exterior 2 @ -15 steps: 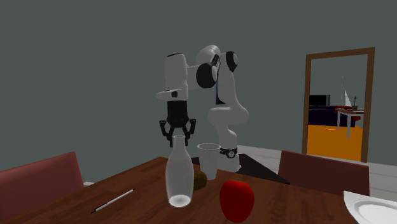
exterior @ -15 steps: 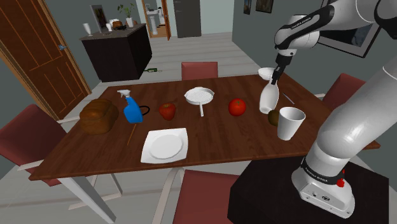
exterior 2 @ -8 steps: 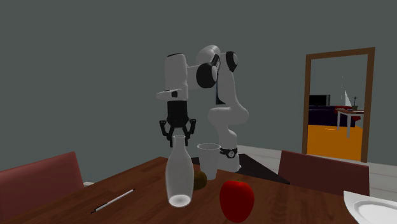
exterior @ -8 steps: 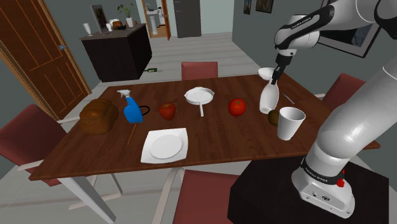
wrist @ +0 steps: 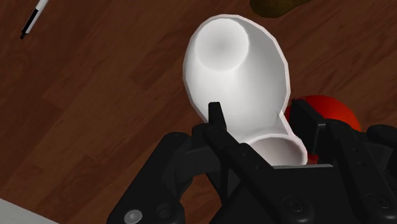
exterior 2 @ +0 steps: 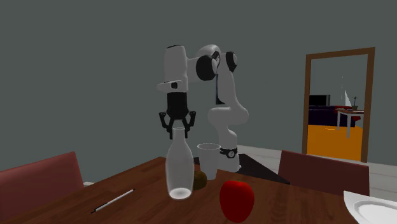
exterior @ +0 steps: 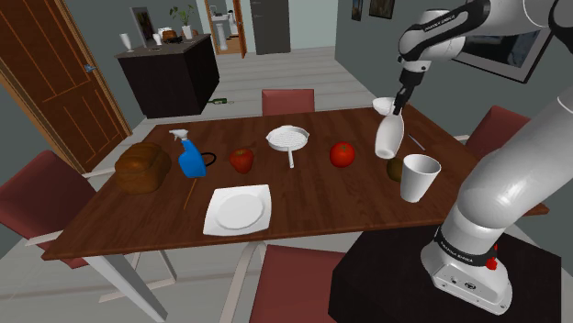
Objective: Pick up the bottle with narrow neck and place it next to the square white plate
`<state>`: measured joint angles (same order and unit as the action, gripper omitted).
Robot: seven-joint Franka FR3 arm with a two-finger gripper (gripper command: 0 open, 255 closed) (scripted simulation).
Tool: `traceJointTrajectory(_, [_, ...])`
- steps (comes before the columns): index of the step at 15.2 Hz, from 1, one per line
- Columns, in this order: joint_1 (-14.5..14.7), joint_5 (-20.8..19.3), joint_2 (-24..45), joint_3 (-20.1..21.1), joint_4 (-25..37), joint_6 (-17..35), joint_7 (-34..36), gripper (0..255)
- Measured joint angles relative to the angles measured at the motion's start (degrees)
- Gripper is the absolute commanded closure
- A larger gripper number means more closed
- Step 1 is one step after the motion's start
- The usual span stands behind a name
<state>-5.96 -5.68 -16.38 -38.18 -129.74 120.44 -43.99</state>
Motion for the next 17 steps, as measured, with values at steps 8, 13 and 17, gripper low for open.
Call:
traceJointTrajectory(8, [-0.2, -0.7, -2.0, 1.3, 4.6, -6.3, 1.1, 255])
traceJointTrajectory(13, [-0.1, -0.9, -2.8, 2.1, 7.7, -10.2, 1.6, 255])
traceJointTrajectory(17, [0.0, -0.7, -2.8, 2.4, 10.9, -13.3, 1.7, 255])
